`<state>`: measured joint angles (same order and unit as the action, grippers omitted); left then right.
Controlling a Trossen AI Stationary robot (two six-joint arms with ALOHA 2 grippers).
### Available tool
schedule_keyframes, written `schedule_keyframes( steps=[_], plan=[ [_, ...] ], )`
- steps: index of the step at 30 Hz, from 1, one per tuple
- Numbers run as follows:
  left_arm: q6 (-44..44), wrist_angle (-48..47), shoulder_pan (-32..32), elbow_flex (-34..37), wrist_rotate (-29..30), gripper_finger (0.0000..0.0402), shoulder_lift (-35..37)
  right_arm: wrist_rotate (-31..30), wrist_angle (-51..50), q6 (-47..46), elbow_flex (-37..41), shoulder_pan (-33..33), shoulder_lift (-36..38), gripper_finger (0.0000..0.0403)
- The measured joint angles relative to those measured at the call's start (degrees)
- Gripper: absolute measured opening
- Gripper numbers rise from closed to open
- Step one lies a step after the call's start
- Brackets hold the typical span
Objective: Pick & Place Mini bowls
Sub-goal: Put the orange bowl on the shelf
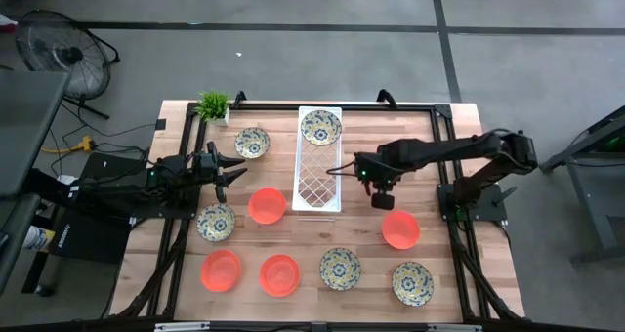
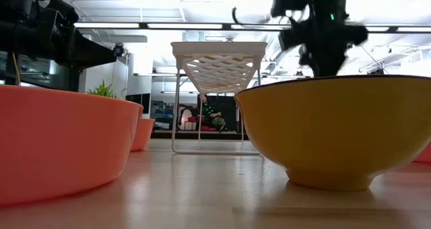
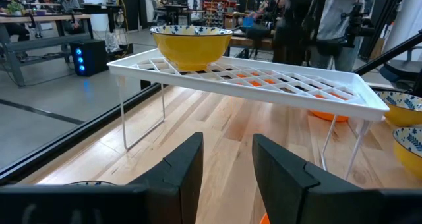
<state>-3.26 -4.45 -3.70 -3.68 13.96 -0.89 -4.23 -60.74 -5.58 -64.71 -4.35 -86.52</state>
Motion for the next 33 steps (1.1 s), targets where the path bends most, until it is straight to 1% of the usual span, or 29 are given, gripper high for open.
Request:
schedule_keyframes(
  steps=[4,7,11,14,18,22,28,30,33],
  plan=[
    [-0.01,0.00,-0.01,-0.01,-0.01,0.0129,0.01,0.08,-6.68,1.94,-9.06,1.54,0.00,0.0001],
    [-0.01,0.00,-0.02,-0.02,0.00,0.0129,0.01,1.09,-9.71,3.56,-15.87,3.30,0.01,0.0000],
    [0.01,0.00,0.00,0.00,-0.02,0.0129,0.00,1.33,-10.35,6.92,-23.60,6.16,0.07,0.0000],
    [0.00,0.00,0.00,-0.01,-0.01,0.0129,0.00,1.29,-9.37,10.49,-27.66,8.10,0.07,0.0000],
    [-0.01,0.00,-0.02,-0.02,0.00,0.0129,0.00,2.80,-5.21,15.01,-29.76,10.06,0.05,0.0000],
    [0.00,0.00,-0.01,-0.02,0.00,0.0129,0.02,3.94,-0.96,16.57,-29.83,11.10,-0.93,0.0000],
    [-0.01,0.00,0.00,-0.02,-0.02,0.0129,0.00,4.05,-0.68,17.09,-29.89,11.14,-5.41,0.0000],
    [-0.01,0.00,-0.02,-0.01,-0.02,0.0129,0.01,3.79,-1.43,16.84,-31.40,11.11,-7.60,0.0000],
    [0.01,0.00,0.00,0.00,0.00,0.0129,0.02,2.94,-3.23,15.87,-35.71,11.07,-11.59,0.0000]
  ],
)
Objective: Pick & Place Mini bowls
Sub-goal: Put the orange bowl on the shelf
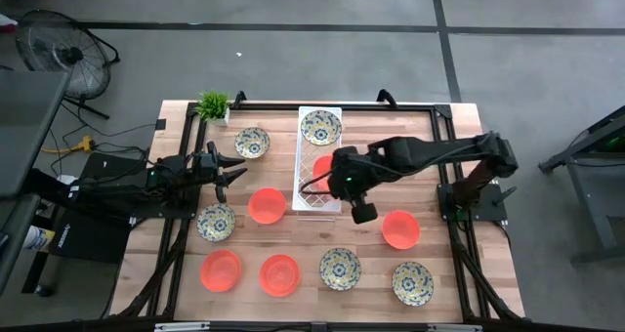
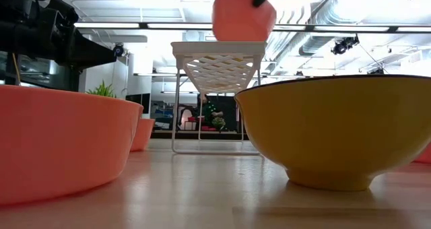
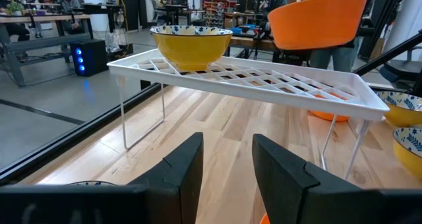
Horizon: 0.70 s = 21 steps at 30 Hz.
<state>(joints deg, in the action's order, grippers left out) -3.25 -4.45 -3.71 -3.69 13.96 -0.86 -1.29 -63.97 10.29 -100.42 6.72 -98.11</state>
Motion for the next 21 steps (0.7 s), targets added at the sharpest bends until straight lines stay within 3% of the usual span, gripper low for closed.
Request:
schedule_keyframes(
  steps=[11,21],
  plan=[
    [-0.02,0.00,-0.02,0.00,-0.01,0.0129,-0.01,-2.28,-12.37,-10.05,-21.04,-2.19,-14.98,0.0000],
    [-0.02,0.00,0.00,-0.01,-0.02,0.0129,-0.01,-2.16,-11.82,-16.10,-22.05,-2.94,-17.52,0.0000]
  ],
)
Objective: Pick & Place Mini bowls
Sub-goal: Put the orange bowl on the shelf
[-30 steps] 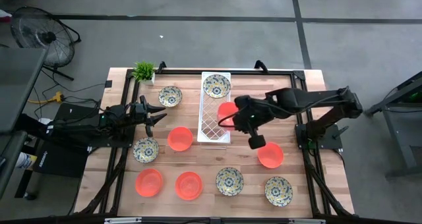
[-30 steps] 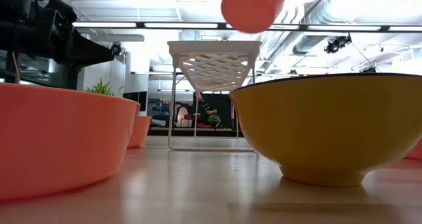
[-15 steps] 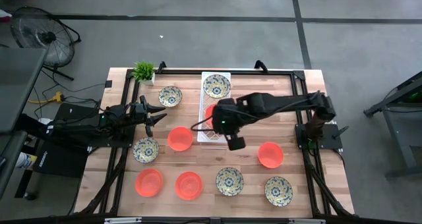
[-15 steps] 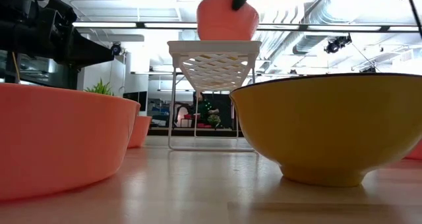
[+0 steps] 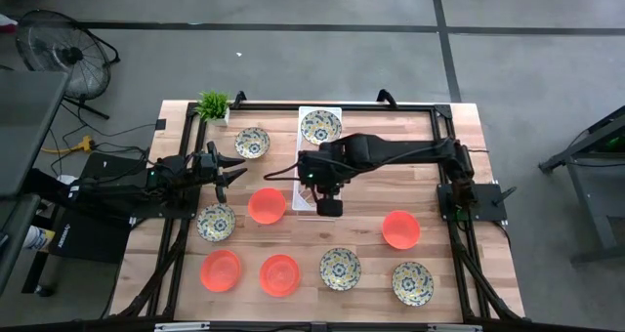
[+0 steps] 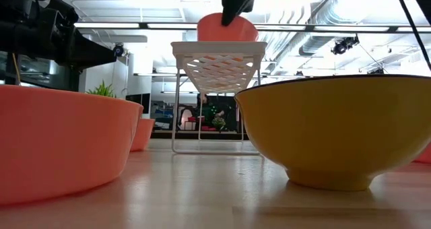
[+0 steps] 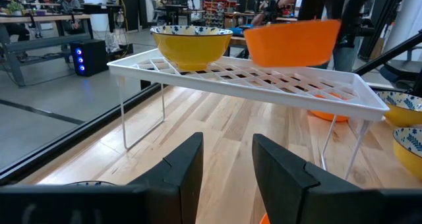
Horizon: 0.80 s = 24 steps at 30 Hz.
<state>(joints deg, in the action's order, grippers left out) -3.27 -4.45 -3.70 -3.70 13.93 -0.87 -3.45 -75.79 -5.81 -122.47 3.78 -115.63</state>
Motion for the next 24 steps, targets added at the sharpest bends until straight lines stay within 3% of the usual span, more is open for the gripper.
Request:
schedule_keyframes(
  steps=[24],
  plan=[
    [0.02,0.00,-0.01,0.00,0.00,0.0129,0.00,-1.98,4.26,6.62,3.80,0.74,0.02,0.0000]
  ],
)
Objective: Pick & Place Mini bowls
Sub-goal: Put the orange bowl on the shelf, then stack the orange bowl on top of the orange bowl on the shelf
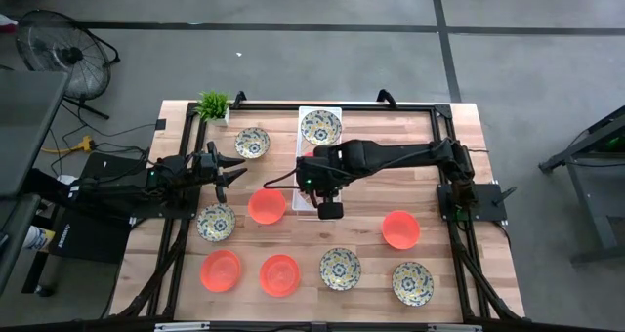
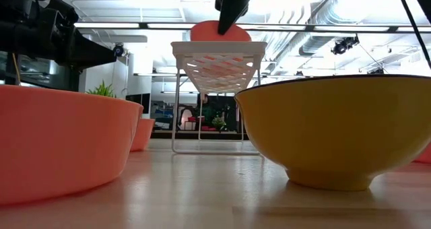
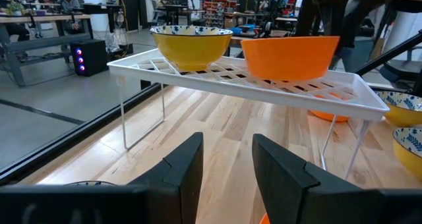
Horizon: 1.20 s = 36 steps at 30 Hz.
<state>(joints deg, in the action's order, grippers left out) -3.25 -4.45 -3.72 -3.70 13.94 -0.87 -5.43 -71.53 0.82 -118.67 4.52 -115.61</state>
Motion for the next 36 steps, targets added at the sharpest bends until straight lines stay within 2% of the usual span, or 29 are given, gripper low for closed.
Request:
schedule_keyframes(
  steps=[19,36],
  plan=[
    [0.00,0.00,0.01,0.01,0.01,0.0129,-0.02,1.51,-0.92,2.25,0.00,-0.01,0.00,0.0003],
    [-0.02,0.01,0.01,0.00,0.01,0.0129,0.00,-0.21,-0.41,0.60,-0.13,-0.01,1.21,0.0079]
  ],
)
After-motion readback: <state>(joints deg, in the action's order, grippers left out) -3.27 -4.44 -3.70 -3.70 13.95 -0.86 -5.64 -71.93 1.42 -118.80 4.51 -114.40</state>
